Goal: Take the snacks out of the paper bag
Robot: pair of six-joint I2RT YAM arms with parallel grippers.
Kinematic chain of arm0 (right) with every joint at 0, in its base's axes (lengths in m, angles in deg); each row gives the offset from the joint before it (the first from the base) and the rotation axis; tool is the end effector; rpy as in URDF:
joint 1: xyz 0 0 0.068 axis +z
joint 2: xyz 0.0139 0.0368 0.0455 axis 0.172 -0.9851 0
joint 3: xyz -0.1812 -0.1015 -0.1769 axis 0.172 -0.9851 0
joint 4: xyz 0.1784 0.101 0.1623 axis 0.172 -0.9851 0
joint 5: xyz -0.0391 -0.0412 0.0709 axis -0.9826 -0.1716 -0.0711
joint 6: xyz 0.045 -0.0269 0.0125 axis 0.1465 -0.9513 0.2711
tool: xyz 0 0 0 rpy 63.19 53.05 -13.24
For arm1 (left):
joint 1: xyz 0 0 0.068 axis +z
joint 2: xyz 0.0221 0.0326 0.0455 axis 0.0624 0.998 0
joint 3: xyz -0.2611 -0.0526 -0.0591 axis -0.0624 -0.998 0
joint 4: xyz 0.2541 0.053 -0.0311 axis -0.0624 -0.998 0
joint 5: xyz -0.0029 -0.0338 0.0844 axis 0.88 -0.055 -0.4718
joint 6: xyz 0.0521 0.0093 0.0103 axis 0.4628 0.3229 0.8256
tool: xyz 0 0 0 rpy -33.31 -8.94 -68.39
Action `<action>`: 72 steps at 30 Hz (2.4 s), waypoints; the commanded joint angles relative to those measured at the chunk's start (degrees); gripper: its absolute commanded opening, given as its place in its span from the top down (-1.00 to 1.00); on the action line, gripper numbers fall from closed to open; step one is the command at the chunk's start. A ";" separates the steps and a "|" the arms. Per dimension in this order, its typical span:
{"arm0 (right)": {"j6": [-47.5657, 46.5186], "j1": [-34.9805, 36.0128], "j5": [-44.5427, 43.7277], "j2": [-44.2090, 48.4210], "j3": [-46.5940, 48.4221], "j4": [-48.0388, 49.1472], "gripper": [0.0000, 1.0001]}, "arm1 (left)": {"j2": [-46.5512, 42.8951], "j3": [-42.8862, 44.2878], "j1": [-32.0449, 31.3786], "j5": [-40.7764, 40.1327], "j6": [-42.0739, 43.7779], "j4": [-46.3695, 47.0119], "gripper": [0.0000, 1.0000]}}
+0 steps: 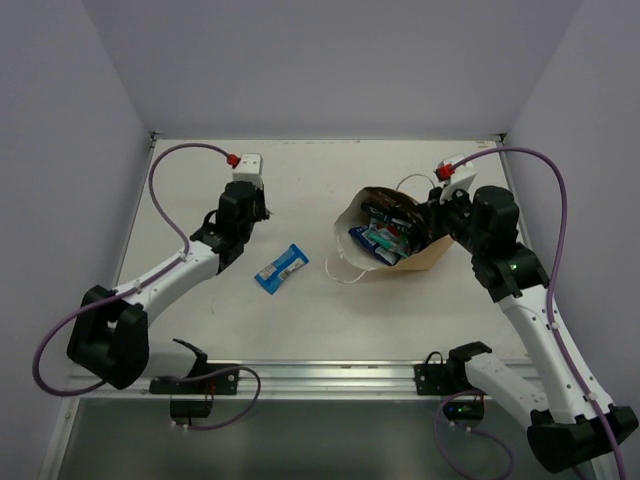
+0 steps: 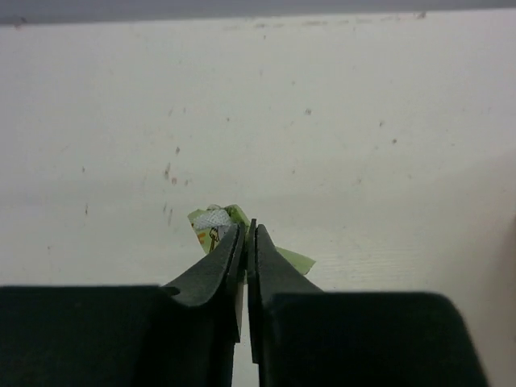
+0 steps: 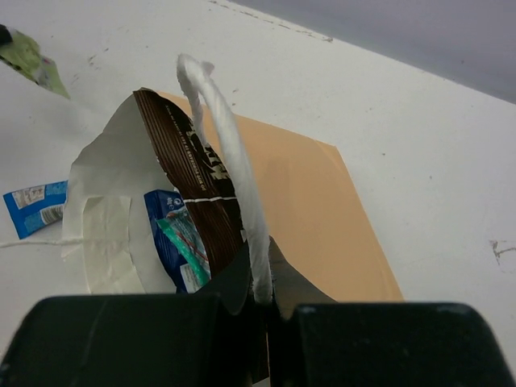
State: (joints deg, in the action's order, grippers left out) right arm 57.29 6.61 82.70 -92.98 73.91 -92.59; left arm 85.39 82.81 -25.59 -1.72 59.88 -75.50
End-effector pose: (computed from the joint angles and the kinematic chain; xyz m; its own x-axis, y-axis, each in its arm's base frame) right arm 0.1837 0.0599 0.3757 -0.2669 -0.1344 -0.9543 -0.4307 0.9025 -0.0066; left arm 0.2614 -0.1304 0.2930 -0.2674 -0.0858 -0.9598 0.0757 0.9911 -0.1097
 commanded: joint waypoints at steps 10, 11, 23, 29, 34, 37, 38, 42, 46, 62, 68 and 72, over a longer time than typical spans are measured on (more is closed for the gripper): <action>-0.53 0.10 -1.52 1.08 -0.30 2.03 1.00 | 2.27 7.93 -4.37 16.92 -7.92 -7.02 -1.00; -0.62 0.10 -1.44 1.17 -0.21 2.03 1.00 | 1.65 9.77 -6.76 16.66 -9.75 -9.38 -1.00; -0.62 0.10 -2.23 1.26 -0.82 2.56 1.00 | 12.45 22.17 -26.99 14.72 -20.14 -10.10 -0.39; -0.62 0.10 -2.14 2.49 -1.96 3.00 1.00 | 21.32 25.43 -27.17 13.50 -19.62 -9.84 -0.21; -0.53 0.10 -1.79 3.54 -2.76 3.44 1.00 | 27.30 26.74 -26.99 9.19 -18.47 -9.84 -0.11; -0.53 0.19 -2.05 3.98 -3.20 3.61 1.00 | 28.72 27.98 -26.91 8.84 -18.12 -9.14 0.10; -0.62 0.19 -2.05 4.07 -3.28 3.70 1.00 | 28.80 28.24 -26.91 8.75 -17.77 -8.87 0.26; -0.62 0.10 -2.23 3.90 -3.20 3.70 1.00 | 26.27 28.94 -26.91 8.66 -16.45 -9.13 0.94; -0.71 0.10 -2.41 3.46 -3.02 3.70 1.00 | 20.56 28.16 -26.91 7.00 -14.43 -10.98 1.00; -1.50 0.19 -5.48 2.05 -2.49 3.35 1.00 | -5.63 29.46 -7.85 5.24 -6.10 -29.95 1.00; -1.76 0.10 -5.57 1.52 -1.53 2.82 1.00 | -5.04 32.03 0.42 2.16 -0.81 -29.63 1.00; -2.20 0.19 -6.01 2.13 -1.79 2.82 1.00 | -0.83 27.90 6.30 6.71 0.95 -22.60 1.00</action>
State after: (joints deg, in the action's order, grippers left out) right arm 56.13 6.65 77.74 -91.27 70.74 -90.47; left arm 81.06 112.25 -22.24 2.21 57.19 -104.70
